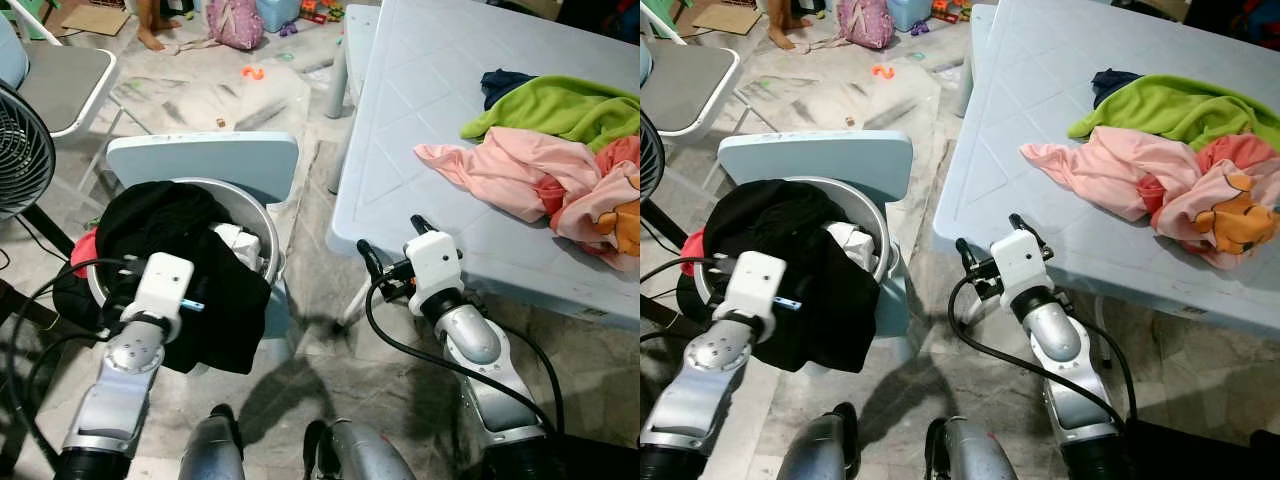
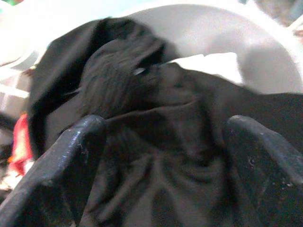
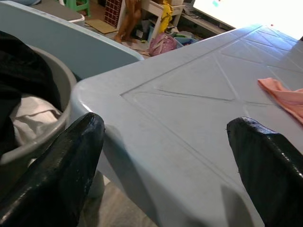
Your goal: Hang hanger
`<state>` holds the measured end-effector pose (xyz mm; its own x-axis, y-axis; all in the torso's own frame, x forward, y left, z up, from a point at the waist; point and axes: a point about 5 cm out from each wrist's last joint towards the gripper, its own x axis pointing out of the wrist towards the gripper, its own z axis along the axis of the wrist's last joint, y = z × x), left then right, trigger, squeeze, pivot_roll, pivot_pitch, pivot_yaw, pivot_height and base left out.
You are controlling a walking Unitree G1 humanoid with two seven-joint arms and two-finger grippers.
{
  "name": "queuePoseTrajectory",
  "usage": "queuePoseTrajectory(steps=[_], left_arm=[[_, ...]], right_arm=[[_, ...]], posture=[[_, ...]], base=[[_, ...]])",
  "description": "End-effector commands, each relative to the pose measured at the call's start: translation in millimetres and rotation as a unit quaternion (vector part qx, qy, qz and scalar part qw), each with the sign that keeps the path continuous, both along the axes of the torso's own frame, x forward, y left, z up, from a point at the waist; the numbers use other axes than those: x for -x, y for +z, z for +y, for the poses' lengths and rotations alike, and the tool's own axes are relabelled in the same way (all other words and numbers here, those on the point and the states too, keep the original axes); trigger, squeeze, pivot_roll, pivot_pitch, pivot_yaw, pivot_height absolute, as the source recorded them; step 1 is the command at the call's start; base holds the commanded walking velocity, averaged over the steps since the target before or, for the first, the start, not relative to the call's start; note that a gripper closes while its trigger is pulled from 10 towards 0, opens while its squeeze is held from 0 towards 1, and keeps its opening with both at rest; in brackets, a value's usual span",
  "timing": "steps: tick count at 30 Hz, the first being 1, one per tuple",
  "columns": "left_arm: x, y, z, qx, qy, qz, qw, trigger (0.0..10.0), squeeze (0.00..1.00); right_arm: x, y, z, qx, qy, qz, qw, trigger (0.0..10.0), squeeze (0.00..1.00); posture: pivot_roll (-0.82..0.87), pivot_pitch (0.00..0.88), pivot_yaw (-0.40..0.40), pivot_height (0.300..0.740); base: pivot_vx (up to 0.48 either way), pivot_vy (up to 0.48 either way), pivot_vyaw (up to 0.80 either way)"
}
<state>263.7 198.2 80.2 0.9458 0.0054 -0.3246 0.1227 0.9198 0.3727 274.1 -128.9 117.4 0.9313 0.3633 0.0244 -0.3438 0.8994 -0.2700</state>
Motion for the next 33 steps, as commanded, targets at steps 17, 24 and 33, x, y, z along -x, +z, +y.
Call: queuePoseTrajectory(steps=[17, 24, 33], left_arm=[[-6.0, -26.2, -1.7, 0.139, 0.110, 0.073, 0.981, 10.0, 1.00], [-13.5, -29.6, -5.1, 0.160, 0.100, 0.082, 0.979, 10.0, 0.44], [-30.3, -28.1, -2.9, 0.152, 0.106, 0.068, 0.980, 10.0, 0.00]], right_arm=[[-3.1, -1.5, 1.1, 0.003, 0.006, -0.002, 1.000, 10.0, 0.00], [-2.2, -0.8, -0.4, 0.004, 0.005, -0.003, 1.000, 10.0, 0.00], [10.1, -2.3, 12.5, -0.017, 0.098, 0.031, 0.995, 10.0, 0.00]], posture=[[-0.02, 0.203, -0.118, 0.740], [-0.02, 0.206, -0.123, 0.740], [-0.05, 0.207, -0.133, 0.740]], base=[[0.000, 0.000, 0.00], [0.000, 0.000, 0.00], [0.000, 0.000, 0.00]])
